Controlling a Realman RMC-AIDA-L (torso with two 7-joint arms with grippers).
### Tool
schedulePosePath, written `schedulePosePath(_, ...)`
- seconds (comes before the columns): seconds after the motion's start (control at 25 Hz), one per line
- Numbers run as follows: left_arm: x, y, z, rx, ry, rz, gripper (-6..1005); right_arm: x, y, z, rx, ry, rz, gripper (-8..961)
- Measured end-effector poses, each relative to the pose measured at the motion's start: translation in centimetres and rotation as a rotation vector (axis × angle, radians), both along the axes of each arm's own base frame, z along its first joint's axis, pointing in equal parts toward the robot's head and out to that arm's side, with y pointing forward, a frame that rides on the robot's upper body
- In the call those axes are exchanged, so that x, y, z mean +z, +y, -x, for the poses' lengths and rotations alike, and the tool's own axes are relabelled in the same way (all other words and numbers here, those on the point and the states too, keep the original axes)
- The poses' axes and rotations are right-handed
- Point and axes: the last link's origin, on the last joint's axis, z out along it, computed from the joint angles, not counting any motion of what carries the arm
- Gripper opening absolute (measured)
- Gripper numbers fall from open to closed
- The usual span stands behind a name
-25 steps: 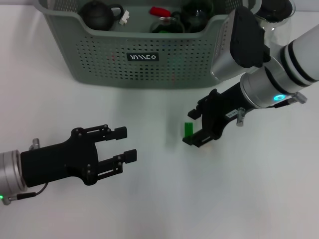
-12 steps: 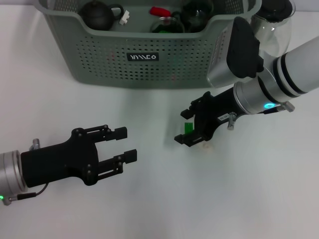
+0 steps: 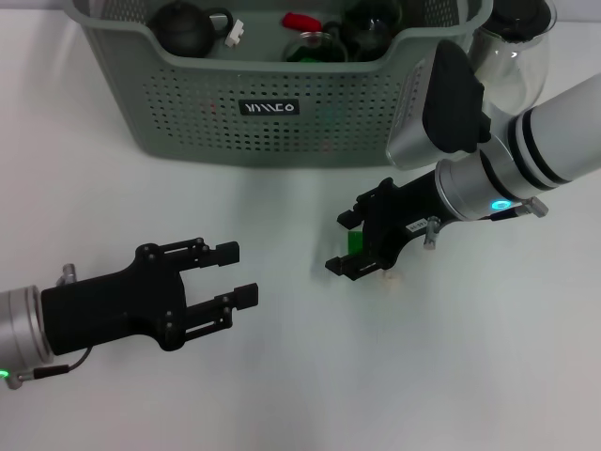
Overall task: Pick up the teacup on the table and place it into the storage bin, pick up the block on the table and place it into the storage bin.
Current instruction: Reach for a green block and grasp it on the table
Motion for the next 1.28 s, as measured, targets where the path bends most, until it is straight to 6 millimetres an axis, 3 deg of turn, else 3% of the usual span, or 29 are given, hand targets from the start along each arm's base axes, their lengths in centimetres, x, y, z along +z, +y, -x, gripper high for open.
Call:
schedulePosePath(0.6, 0.1, 0.2, -0.1, -0.005, -0.001, -0.003, 571, 1.0, -0.3, -0.8, -0.057, -0.014, 0.026, 727)
schedulePosePath(1.28, 0.0, 0.2, 0.0, 0.004, 0.003, -0.006, 570, 0.5, -0.1, -1.0, -0.035, -0.049, 0.008, 599)
